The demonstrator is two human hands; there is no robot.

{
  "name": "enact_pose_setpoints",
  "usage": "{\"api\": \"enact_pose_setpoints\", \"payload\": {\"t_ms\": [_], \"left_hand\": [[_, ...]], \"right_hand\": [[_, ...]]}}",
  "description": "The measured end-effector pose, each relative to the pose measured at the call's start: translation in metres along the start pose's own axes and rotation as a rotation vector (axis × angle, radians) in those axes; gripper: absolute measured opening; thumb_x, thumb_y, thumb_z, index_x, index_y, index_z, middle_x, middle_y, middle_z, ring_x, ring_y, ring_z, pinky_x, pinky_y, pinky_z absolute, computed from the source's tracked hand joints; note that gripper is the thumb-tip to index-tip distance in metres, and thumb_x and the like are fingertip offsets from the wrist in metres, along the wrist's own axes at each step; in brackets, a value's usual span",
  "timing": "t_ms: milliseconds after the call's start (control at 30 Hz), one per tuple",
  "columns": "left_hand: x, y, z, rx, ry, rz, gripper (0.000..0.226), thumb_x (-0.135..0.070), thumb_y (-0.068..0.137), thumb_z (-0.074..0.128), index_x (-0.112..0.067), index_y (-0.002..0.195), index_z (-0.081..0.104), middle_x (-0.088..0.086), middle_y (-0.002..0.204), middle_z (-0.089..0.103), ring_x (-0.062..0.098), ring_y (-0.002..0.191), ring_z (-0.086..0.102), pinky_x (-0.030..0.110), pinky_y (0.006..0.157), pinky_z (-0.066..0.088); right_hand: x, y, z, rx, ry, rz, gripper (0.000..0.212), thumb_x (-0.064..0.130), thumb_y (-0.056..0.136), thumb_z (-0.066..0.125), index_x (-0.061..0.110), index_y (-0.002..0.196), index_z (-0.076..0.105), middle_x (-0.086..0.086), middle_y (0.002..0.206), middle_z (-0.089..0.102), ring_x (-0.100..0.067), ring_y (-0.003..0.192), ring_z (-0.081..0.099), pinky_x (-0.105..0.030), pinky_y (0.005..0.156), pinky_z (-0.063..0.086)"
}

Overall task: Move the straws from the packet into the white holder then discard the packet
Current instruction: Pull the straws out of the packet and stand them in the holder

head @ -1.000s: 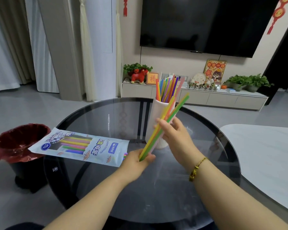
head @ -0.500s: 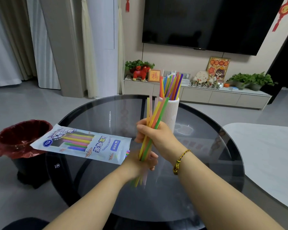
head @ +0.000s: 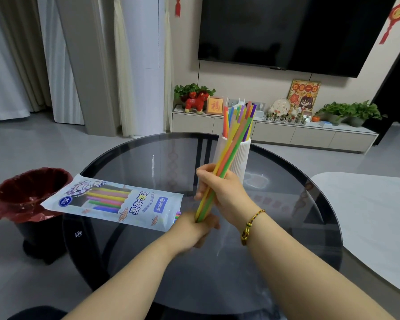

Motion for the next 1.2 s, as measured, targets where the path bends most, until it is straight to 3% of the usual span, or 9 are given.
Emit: {"api": "enact_pose_setpoints", "payload": {"t_ms": [167,267,400,567,667,733,867,967,1200], "left_hand": [[-0.008,0.007,-0.002,0.009,0.023,0.041,0.020,-0.017,0.084,0.056,-0.021,0.064,0.056,-0.010,0.033,0.043,0.003,0.032,0.036,0.012,0.036,0.031],[-0.016,0.014,-0.007,0.052,-0.006,0.123,0.019,-0.009,0.080,0.061,-0.028,0.084,0.058,-0.011,0.066,0.062,0.002,0.061,0.057,0.011,0.059,0.044],[-0.024,0.025,-0.022,0.041,-0.035,0.125,0.042,0.001,0.075,0.059,-0.026,0.107,0.052,-0.016,0.100,0.061,-0.001,0.097,0.058,0.014,0.074,0.048],[-0.054,0.049,-0.024,-0.263,-0.069,0.192,0.047,0.011,0.081,0.038,-0.029,0.096,0.056,-0.002,0.108,0.058,0.008,0.103,0.052,0.005,0.069,0.045],[-0.068,0.071,-0.019,-0.257,-0.023,0.202,0.046,-0.001,0.083,0.051,-0.029,0.120,0.047,0.001,0.134,0.047,0.014,0.122,0.041,0.027,0.096,0.037],[-0.072,0.085,-0.017,-0.213,0.027,0.169,0.065,-0.013,0.080,0.062,-0.028,0.135,0.030,0.001,0.146,0.033,0.020,0.133,0.030,0.038,0.106,0.030],[-0.081,0.109,-0.015,-0.137,0.180,0.129,0.100,-0.024,0.069,0.074,-0.033,0.140,0.003,0.003,0.151,0.022,0.023,0.137,0.023,0.048,0.108,0.027],[-0.085,0.124,-0.014,-0.082,0.217,0.154,0.116,-0.026,0.063,0.078,-0.032,0.140,-0.008,-0.001,0.151,0.020,0.020,0.136,0.023,0.044,0.108,0.027],[-0.089,0.148,-0.004,-0.136,0.140,0.214,0.121,-0.024,0.061,0.080,-0.029,0.138,-0.014,-0.010,0.123,0.038,0.012,0.118,0.038,0.039,0.103,0.032]], "right_hand": [[0.010,0.003,0.002,0.045,-0.027,-0.039,0.018,0.007,0.090,0.047,0.012,0.073,0.047,0.007,0.035,0.038,-0.010,0.032,0.042,-0.023,0.043,0.046],[0.038,0.012,-0.006,-0.018,0.014,-0.136,0.022,0.004,0.091,0.045,0.013,0.070,0.046,0.007,0.034,0.035,-0.009,0.030,0.038,-0.024,0.042,0.040],[0.083,0.026,-0.035,-0.137,0.119,-0.278,0.024,0.005,0.091,0.044,0.012,0.068,0.046,0.004,0.037,0.037,-0.009,0.031,0.041,-0.020,0.039,0.044],[0.106,0.044,-0.065,-0.283,0.208,-0.345,0.024,0.007,0.092,0.042,0.013,0.069,0.046,0.008,0.031,0.040,-0.007,0.031,0.043,-0.018,0.041,0.048],[0.113,0.057,-0.075,-0.337,0.205,-0.377,0.023,0.008,0.093,0.041,0.014,0.072,0.047,0.009,0.031,0.042,-0.007,0.031,0.045,-0.019,0.042,0.049],[0.120,0.066,-0.081,-0.373,0.220,-0.408,0.024,0.009,0.093,0.041,0.015,0.071,0.047,0.009,0.031,0.043,-0.007,0.032,0.046,-0.022,0.044,0.050],[0.129,0.080,-0.087,-0.431,0.219,-0.443,0.023,0.010,0.092,0.042,0.015,0.071,0.049,0.007,0.032,0.043,-0.007,0.032,0.050,-0.024,0.049,0.053],[0.135,0.087,-0.090,-0.456,0.201,-0.464,0.023,0.010,0.092,0.042,0.016,0.071,0.049,0.008,0.032,0.044,-0.006,0.033,0.051,-0.023,0.051,0.055],[0.123,0.099,-0.090,-0.545,-0.248,-0.426,0.027,0.016,0.090,0.047,0.020,0.064,0.052,0.006,0.063,0.043,-0.004,0.059,0.041,-0.018,0.056,0.037]]}}
Point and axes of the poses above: each hand's wrist, its own y-axis towards the middle knuckle, its own z-axis out of the palm, x = y × z, the point moved 2 cm from there along y, towards the middle knuckle
